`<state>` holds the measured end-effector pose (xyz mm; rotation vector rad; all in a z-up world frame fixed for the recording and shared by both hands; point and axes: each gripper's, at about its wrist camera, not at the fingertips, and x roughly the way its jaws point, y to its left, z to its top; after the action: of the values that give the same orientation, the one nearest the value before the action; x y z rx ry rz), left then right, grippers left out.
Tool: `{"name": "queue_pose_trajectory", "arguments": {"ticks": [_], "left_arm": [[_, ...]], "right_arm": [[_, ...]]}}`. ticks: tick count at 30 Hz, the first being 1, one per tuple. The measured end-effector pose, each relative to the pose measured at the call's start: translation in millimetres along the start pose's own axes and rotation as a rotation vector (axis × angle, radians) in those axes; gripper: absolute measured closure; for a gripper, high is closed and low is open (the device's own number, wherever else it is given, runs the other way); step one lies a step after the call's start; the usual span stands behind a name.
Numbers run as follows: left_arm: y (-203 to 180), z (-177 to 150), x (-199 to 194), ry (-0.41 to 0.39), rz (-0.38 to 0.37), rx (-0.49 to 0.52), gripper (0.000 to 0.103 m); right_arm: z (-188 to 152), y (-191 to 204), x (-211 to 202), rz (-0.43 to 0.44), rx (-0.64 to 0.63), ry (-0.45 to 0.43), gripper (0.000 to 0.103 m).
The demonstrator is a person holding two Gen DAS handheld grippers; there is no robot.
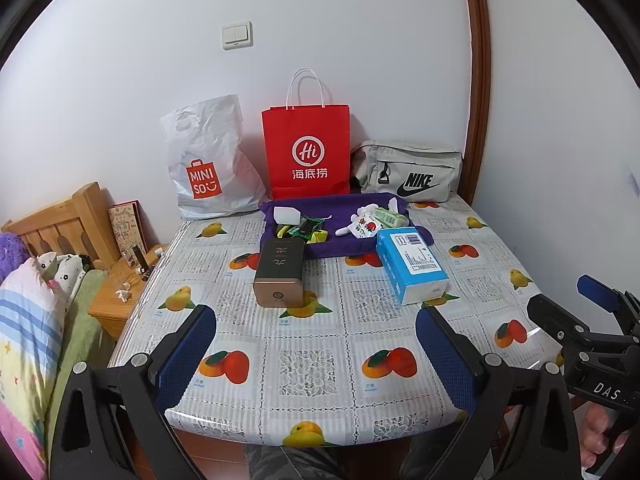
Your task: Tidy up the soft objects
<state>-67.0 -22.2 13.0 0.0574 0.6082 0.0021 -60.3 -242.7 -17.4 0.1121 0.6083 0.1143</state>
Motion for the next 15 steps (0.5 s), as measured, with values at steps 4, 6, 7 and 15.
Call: {"name": "queue_pose_trajectory", "arguments": {"ticks": [4, 6, 7, 15], "left_arm": [[-0.3, -0.1, -0.2, 0.001, 0.001, -0.002, 0.002], [-0.5, 0.0, -0.3, 0.000, 0.001, 0.001, 0.002], [-0.3, 0.0, -0.1, -0.001, 0.000, 0.002, 0.002], [0.9, 0.3, -1.7, -0.001, -0.004, 0.004, 0.002]], "right_arm": [[0.2, 0.5, -0.2, -0.001, 0.000, 0.000, 0.000], [0.0, 0.5, -0.2, -0.001, -0.001, 0.000, 0.000], [0.1, 0.8, -0.2, -0.001, -0.002, 0.001, 0.000], [0.9, -4.0, -3.5, -0.003, -0.001, -0.003, 0.000]]}}
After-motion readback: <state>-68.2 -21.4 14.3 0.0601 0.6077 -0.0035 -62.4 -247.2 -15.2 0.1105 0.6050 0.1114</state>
